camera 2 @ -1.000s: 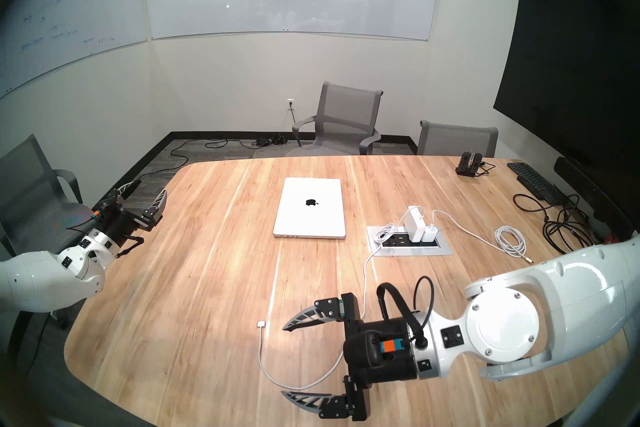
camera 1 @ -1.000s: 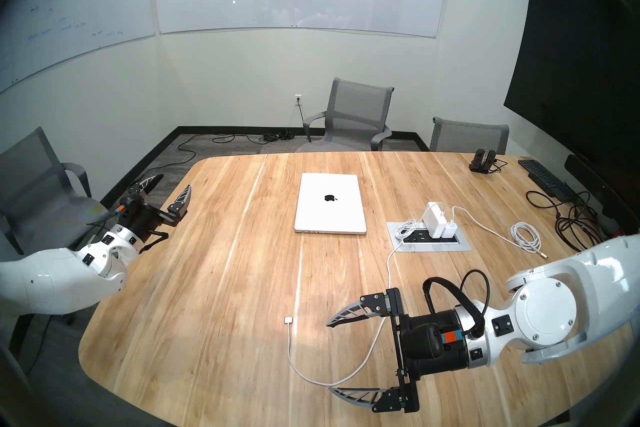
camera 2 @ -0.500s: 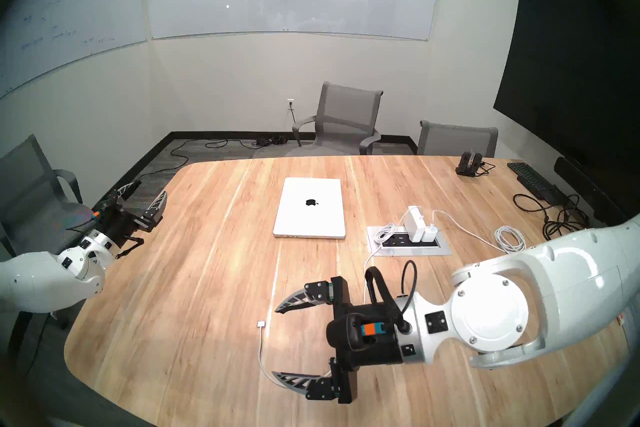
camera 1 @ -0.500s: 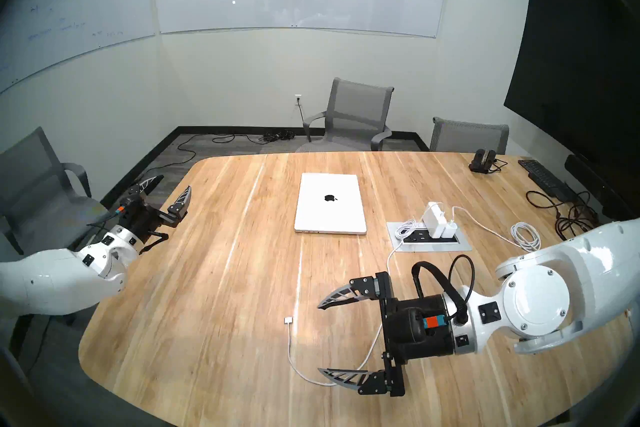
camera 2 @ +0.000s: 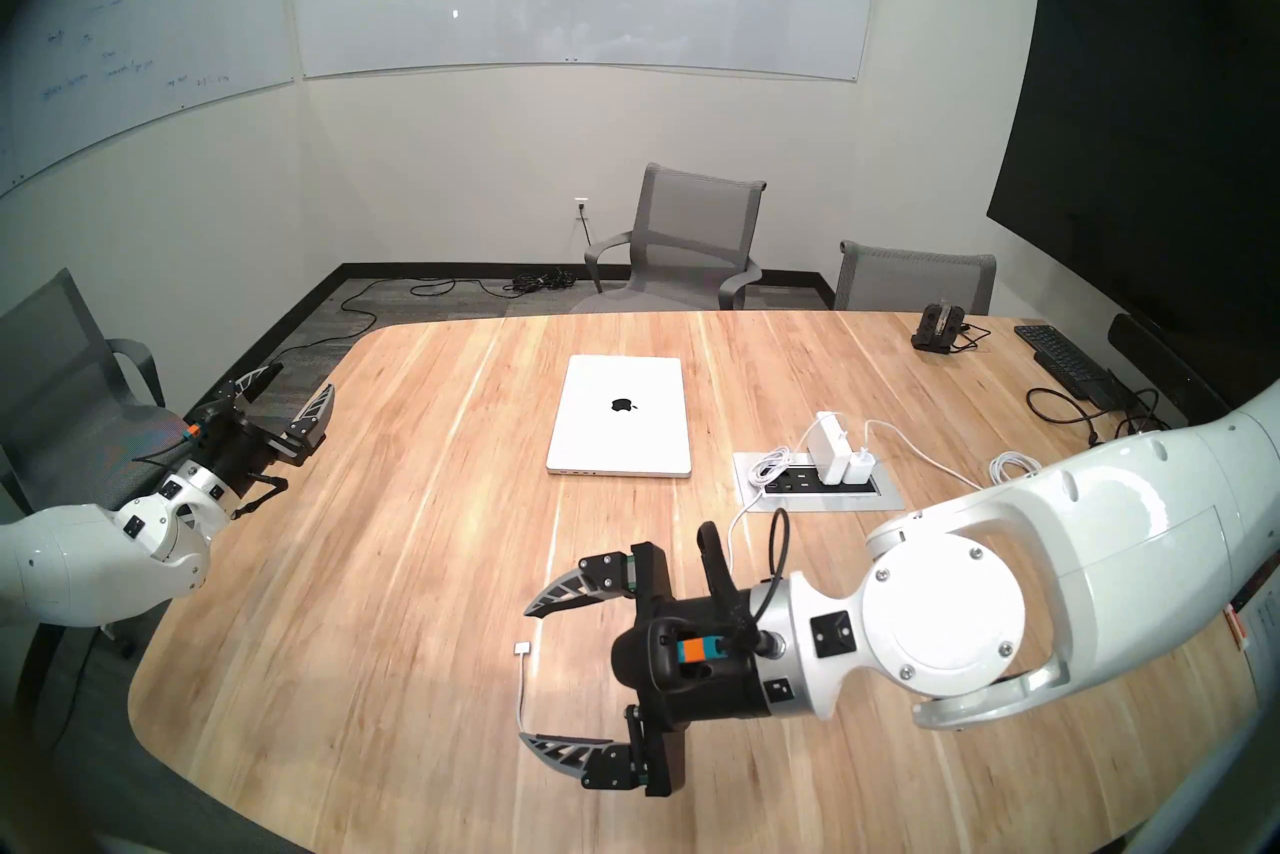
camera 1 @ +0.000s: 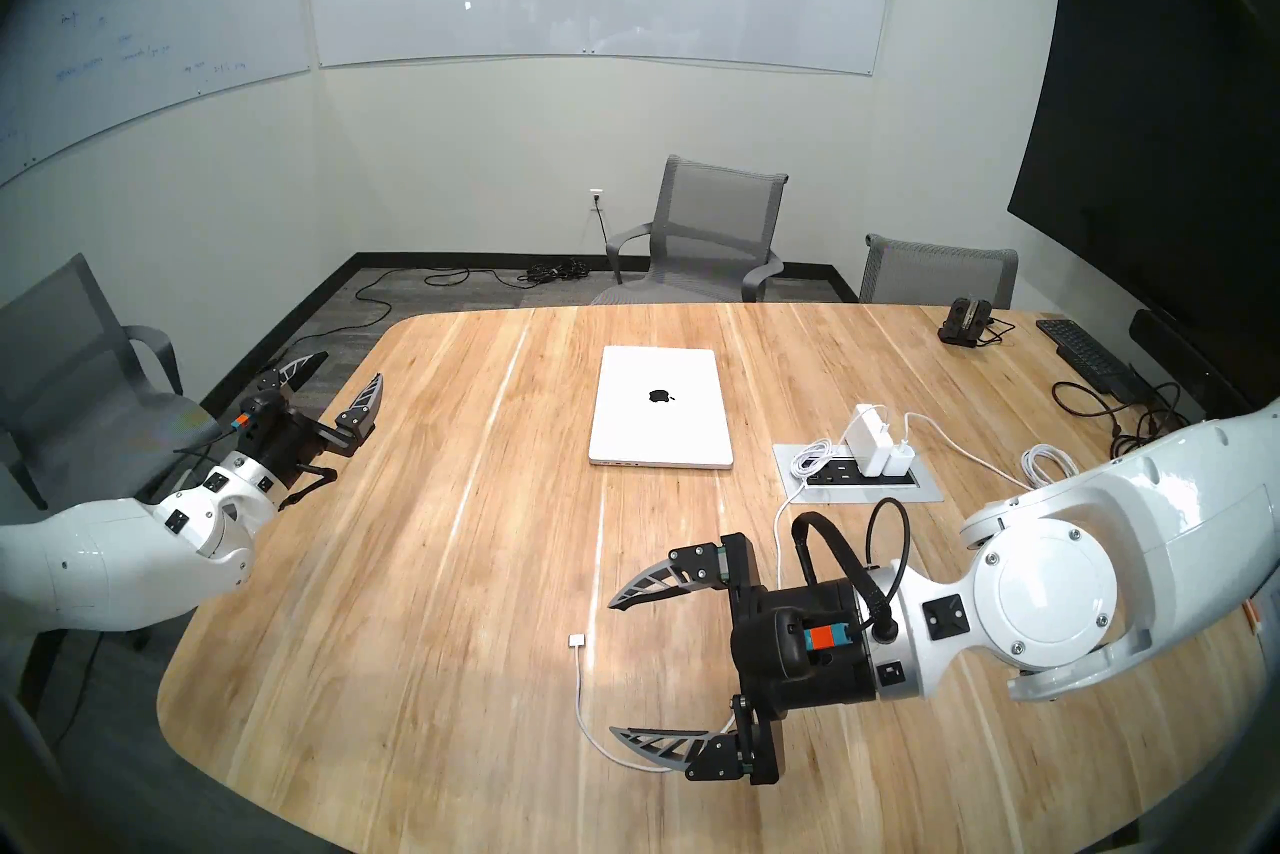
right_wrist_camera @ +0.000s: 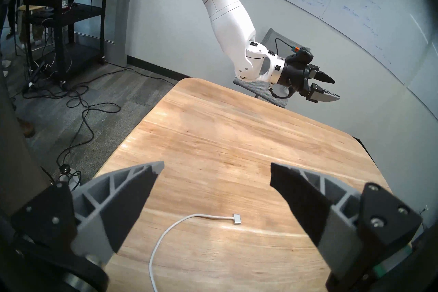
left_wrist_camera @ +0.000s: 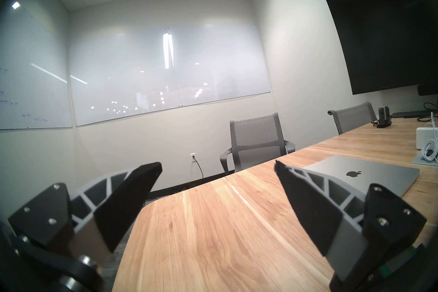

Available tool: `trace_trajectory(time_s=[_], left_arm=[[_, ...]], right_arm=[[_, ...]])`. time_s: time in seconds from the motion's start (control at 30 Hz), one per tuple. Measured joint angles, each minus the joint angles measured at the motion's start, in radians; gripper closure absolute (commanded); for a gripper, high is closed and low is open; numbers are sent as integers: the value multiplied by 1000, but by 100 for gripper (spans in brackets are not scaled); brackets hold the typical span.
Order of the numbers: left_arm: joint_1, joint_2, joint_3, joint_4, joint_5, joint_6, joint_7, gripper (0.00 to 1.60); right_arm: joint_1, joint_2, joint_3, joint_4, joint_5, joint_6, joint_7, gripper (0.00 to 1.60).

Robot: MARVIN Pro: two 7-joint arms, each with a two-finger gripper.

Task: Plug the charging cable into the port of a MacBook

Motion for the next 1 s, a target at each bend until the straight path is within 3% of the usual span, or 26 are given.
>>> trace_trajectory(time_s=[0.5,1.0], left_arm=[[0,0,2,0,0,0,0,0],[-1,0,2,0,0,0,0,0]], right_arm=[[-66,-106,91,6,57,51,-48,0],[-159,-235,196,92,152,95,-102,0]])
